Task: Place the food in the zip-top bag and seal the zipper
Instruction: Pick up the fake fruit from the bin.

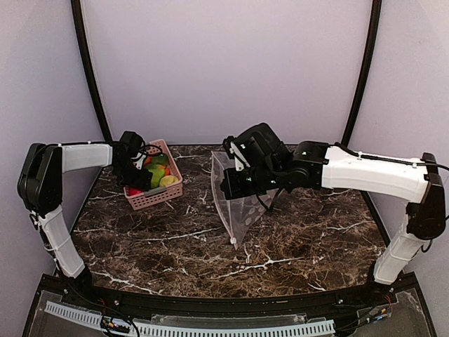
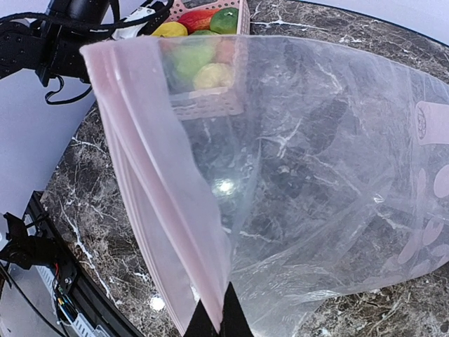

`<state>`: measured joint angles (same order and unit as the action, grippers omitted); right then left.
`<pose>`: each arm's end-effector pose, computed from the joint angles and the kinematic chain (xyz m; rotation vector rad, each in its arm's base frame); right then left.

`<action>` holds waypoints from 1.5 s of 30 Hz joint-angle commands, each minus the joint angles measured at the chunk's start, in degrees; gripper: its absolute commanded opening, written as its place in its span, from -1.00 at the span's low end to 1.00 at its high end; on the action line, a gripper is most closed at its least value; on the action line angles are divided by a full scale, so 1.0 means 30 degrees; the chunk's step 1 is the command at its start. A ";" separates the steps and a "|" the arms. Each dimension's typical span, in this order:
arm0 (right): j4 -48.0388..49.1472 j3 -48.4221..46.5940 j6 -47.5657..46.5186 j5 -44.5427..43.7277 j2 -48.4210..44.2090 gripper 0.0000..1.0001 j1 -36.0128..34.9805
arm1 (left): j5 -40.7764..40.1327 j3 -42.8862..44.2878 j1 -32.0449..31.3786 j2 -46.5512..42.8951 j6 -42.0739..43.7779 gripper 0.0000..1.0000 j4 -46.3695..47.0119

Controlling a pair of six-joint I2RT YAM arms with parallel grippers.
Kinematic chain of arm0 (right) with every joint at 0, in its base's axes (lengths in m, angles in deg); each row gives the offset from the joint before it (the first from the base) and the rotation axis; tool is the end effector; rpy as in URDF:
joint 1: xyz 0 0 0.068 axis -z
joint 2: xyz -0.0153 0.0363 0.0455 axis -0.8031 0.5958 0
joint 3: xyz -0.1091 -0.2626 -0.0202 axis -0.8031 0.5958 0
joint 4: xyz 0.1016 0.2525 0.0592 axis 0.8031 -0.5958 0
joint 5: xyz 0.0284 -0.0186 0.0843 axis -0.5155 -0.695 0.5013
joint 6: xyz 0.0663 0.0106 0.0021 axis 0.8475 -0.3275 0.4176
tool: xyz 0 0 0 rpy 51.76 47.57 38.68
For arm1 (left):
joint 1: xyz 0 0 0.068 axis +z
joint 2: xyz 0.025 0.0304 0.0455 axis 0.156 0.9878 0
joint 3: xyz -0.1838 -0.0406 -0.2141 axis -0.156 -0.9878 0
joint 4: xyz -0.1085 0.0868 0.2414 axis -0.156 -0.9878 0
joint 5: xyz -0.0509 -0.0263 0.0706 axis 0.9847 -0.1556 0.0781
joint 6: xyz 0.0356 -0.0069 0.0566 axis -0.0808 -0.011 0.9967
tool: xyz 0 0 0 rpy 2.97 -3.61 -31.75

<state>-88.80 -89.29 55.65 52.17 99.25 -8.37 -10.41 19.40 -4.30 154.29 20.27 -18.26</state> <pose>0.2024 0.3600 0.3223 -0.4609 2.2975 0.7146 0.3982 -0.0852 0.1891 0.1857 2.5714 0.1035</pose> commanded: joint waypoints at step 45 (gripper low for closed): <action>0.0270 0.0115 0.0250 -0.0568 -0.0278 -1.00 0.0169 | 0.2958 -0.4915 0.0053 -0.9068 -0.0398 -0.08 0.4837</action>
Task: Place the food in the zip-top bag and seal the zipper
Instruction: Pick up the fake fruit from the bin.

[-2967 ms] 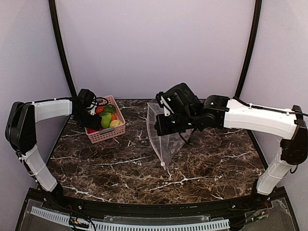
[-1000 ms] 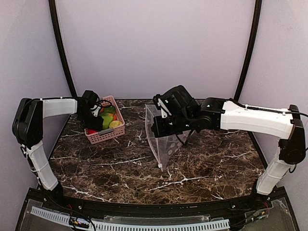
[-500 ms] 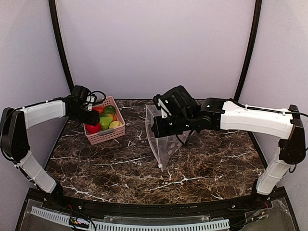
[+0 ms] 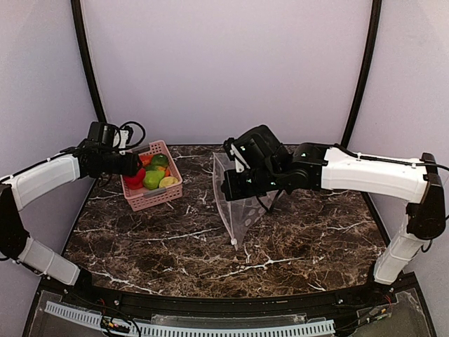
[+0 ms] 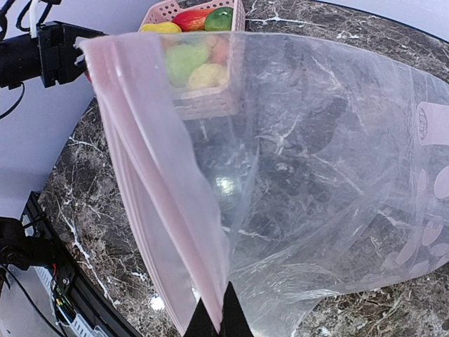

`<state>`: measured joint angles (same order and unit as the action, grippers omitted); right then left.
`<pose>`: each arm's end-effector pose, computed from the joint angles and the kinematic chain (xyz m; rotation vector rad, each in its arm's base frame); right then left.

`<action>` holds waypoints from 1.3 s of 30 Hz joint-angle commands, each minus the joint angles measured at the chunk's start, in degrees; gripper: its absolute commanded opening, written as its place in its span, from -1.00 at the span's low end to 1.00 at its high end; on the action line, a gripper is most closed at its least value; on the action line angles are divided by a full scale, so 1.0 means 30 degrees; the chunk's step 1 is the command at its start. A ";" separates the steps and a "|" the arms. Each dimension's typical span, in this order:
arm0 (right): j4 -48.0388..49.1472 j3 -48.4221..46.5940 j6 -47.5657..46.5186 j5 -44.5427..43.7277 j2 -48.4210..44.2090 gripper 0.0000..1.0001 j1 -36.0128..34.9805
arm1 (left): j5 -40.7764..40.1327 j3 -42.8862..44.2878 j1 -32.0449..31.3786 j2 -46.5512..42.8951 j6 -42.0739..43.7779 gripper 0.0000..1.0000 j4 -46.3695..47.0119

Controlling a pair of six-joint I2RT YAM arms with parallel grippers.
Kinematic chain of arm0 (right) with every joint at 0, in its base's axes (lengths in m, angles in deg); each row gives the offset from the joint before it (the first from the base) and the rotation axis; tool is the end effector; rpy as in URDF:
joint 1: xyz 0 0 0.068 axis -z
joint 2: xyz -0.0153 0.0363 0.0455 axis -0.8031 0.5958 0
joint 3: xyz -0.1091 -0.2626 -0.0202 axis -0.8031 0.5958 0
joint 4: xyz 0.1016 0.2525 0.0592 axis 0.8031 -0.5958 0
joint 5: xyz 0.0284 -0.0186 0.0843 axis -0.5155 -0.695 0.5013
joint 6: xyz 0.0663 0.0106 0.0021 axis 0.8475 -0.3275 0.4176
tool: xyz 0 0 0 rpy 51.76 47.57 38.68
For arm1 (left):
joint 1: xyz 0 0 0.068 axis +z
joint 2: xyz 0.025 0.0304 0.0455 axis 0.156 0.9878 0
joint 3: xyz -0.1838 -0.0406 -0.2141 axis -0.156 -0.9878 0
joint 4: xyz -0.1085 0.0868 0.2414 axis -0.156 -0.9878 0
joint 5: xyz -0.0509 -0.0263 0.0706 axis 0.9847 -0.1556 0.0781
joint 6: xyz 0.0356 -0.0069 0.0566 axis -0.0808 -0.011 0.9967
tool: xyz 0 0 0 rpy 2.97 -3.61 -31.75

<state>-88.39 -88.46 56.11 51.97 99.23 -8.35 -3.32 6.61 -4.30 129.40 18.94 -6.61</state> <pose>0.2025 0.3593 0.3178 -0.4512 2.3053 0.7095 0.3300 -0.0759 0.2825 0.1608 2.1770 -0.1316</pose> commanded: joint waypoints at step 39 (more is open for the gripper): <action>-0.0116 0.0083 0.0125 -0.0811 -0.0689 -1.00 0.0217 | 0.0191 0.2337 0.0040 0.4915 -0.0674 0.75 -0.3246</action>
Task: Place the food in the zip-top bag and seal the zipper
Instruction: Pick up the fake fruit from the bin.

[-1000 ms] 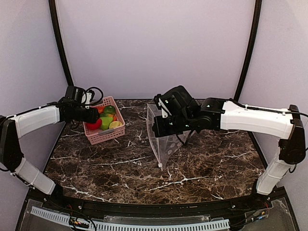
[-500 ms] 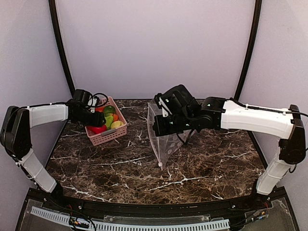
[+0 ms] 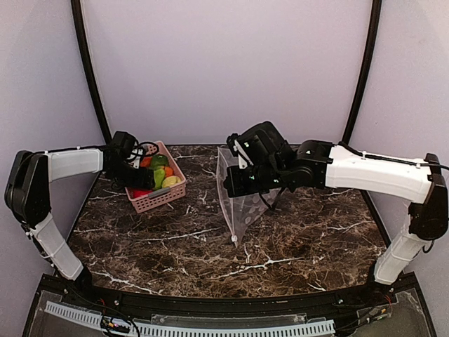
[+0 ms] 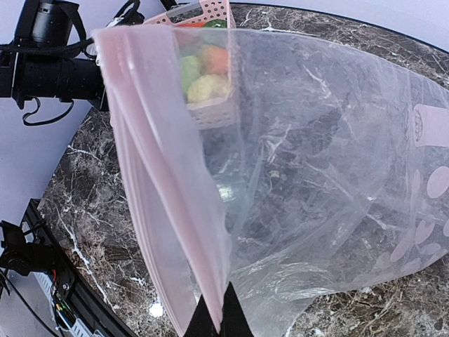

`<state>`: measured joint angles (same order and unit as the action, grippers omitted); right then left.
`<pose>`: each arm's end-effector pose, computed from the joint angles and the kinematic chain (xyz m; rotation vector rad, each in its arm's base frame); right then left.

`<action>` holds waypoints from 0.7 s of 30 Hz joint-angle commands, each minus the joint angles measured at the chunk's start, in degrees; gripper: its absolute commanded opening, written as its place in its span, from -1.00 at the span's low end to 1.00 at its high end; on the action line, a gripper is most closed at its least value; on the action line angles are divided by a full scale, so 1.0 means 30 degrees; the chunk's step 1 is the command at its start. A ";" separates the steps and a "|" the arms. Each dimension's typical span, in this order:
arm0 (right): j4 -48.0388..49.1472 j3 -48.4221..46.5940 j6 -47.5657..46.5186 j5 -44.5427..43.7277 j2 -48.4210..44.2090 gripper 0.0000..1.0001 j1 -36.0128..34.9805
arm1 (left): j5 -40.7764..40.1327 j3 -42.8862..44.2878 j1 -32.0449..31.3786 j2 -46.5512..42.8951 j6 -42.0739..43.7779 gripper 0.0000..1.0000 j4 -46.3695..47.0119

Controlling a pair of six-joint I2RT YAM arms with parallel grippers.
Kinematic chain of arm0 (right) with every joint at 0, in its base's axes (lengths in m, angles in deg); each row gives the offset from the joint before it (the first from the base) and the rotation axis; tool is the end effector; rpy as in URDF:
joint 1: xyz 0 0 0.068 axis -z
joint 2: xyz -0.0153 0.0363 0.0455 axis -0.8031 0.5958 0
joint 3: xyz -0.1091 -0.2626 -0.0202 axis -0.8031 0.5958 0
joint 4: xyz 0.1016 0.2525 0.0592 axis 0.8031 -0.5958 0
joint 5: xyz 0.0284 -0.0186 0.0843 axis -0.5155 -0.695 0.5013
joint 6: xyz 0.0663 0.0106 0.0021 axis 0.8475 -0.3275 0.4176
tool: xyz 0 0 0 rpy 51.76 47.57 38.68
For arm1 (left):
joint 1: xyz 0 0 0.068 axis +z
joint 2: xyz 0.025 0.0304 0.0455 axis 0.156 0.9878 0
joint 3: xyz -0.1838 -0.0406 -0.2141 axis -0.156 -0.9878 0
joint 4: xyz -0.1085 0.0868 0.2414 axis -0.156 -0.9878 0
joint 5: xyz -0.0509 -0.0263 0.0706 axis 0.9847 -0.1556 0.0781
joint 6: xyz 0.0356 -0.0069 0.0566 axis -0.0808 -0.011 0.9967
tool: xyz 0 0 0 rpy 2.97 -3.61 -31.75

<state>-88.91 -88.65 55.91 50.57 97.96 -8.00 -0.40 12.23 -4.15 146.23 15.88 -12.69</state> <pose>0.2033 0.3528 0.3269 -0.4277 2.2827 0.6955 0.3721 -0.0876 0.2072 0.1431 2.4855 -0.1680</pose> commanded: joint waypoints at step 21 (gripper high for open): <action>0.0125 0.0173 0.0252 -0.0317 -0.0171 -1.00 0.0098 | -0.0361 0.1884 -0.0043 0.1405 0.0636 0.52 -0.3610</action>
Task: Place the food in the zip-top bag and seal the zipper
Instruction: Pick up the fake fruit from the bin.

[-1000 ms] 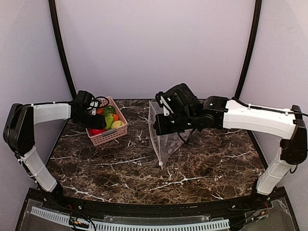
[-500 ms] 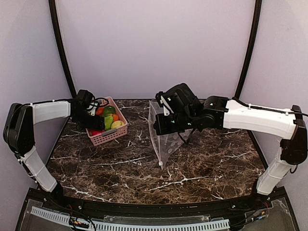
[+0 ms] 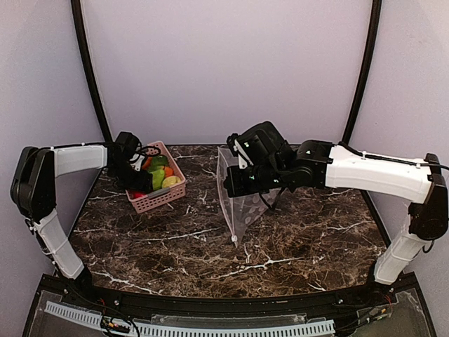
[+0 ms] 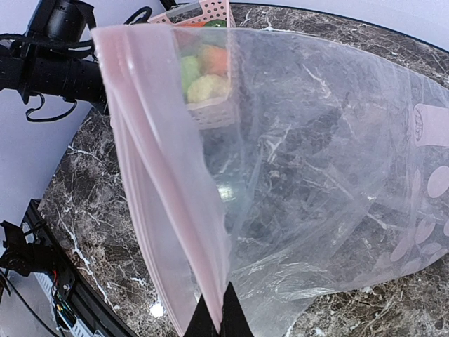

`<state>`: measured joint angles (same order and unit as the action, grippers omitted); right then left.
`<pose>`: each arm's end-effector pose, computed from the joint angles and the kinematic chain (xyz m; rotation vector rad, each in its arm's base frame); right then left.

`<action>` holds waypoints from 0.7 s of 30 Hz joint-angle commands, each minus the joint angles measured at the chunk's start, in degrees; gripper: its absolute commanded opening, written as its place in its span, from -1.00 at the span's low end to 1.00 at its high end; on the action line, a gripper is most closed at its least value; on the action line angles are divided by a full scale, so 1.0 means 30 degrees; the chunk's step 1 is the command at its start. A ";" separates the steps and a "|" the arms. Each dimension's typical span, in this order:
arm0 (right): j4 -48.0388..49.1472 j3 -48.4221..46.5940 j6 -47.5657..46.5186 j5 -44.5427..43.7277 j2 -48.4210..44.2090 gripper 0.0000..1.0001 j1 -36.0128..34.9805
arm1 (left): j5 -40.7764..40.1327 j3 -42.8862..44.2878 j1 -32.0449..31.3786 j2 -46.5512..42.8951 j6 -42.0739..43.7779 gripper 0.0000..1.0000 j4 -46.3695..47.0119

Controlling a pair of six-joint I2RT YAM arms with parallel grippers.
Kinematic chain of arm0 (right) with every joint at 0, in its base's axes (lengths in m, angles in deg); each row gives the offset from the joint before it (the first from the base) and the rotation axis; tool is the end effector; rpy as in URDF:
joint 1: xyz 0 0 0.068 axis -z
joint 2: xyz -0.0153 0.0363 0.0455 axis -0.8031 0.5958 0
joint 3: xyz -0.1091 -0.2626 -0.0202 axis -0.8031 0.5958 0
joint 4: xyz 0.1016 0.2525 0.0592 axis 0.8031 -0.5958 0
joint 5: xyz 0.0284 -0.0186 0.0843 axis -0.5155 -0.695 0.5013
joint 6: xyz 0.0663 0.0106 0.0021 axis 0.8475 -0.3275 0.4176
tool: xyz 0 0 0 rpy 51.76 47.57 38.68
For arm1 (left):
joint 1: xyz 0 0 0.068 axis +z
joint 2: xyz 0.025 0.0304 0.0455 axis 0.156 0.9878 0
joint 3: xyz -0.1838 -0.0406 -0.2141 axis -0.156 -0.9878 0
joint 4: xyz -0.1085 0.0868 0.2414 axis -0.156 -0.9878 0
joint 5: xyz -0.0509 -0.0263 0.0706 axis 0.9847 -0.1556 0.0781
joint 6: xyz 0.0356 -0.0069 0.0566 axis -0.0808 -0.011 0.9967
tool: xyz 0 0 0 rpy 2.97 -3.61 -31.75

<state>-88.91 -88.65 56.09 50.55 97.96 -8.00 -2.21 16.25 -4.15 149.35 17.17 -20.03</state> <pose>0.2033 0.3528 0.3269 -0.4240 2.2837 0.6968 0.3767 -0.0870 0.2012 0.1657 2.5923 -0.0989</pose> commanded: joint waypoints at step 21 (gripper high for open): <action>0.0156 0.0351 0.0258 -0.0482 -0.0321 -1.00 0.0092 | -0.0086 0.0732 -0.0144 0.0446 0.0356 0.24 -0.1450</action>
<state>-88.91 -88.37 56.13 50.36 97.96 -8.00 -1.86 18.31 -4.17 152.32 17.65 -21.85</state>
